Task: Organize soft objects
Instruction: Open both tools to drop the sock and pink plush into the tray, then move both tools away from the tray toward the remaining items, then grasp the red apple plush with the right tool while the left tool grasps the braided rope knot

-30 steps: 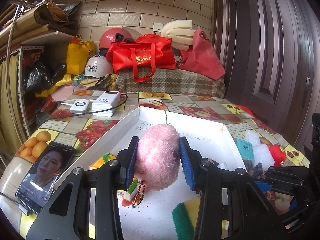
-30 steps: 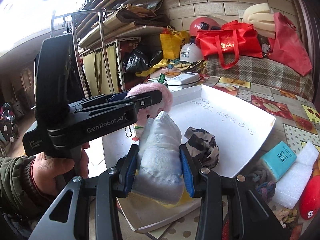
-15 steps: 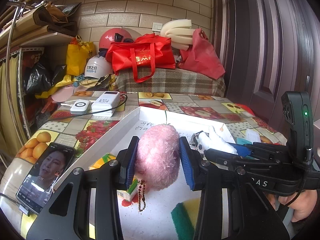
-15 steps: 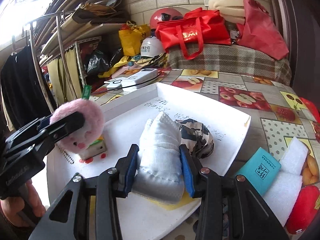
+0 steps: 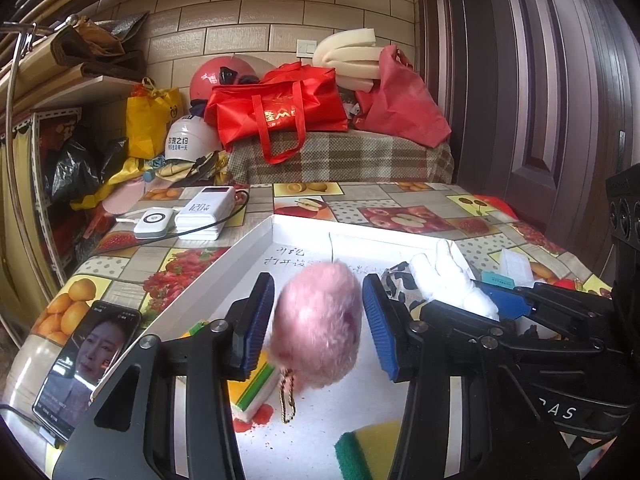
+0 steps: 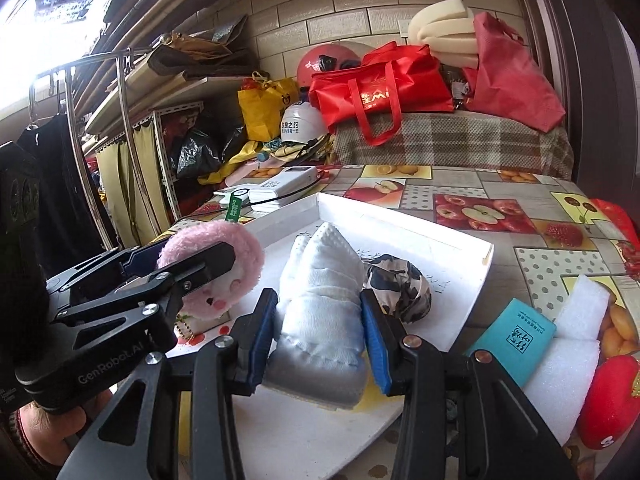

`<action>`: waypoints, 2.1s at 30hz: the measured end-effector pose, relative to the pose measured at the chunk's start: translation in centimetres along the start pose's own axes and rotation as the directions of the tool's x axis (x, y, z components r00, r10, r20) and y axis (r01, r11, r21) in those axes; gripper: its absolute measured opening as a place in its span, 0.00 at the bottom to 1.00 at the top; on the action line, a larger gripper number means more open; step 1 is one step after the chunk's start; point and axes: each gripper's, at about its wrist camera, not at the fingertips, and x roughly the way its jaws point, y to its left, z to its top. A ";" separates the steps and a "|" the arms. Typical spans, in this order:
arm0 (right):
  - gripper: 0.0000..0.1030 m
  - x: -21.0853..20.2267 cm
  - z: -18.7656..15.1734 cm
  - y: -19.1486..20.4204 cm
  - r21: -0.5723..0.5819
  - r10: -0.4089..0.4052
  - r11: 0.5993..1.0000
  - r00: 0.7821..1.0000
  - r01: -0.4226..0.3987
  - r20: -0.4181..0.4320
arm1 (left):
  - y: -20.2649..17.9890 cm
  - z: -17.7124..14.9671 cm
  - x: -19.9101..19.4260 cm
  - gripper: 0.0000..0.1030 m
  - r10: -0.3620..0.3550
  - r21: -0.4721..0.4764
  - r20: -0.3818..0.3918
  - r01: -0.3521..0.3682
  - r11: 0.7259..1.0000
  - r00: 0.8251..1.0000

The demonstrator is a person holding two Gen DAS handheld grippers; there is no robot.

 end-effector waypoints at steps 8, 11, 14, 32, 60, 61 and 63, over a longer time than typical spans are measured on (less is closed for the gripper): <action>1.00 -0.3 -0.1 -2.2 0.114 -0.033 0.993 0.999 0.032 0.008 | 2.8 -0.1 -0.3 1.00 0.044 -0.136 0.008 -0.043 0.990 0.999; 1.00 -0.3 -0.1 -1.5 0.086 -0.041 0.995 0.999 0.040 0.008 | 2.8 -0.1 -0.7 1.00 0.063 -0.127 0.023 -0.060 0.990 0.998; 1.00 -0.6 -0.2 -1.3 0.072 -0.050 0.996 0.998 0.048 0.022 | 2.7 0.0 -0.6 1.00 0.060 -0.130 0.026 -0.056 0.990 0.998; 1.00 -1.2 -0.1 -1.1 0.055 -0.065 0.997 0.996 0.062 0.063 | 2.1 0.3 -1.1 1.00 0.048 -0.122 0.051 -0.041 0.992 0.998; 1.00 -17.2 -4.9 -11.1 0.254 -0.446 0.884 0.873 0.393 0.198 | -2.9 -0.9 -3.9 1.00 -0.109 -0.024 0.057 0.111 0.994 0.992; 1.00 -17.5 -5.0 -11.8 0.255 -0.449 0.880 0.878 0.401 0.169 | -3.1 -0.9 -4.0 1.00 -0.125 -0.018 0.056 0.126 0.992 0.991; 1.00 -17.2 -5.4 -13.0 0.237 -0.452 0.874 0.888 0.423 0.084 | -3.6 -1.0 -4.3 1.00 -0.165 -0.004 0.063 0.166 0.986 0.984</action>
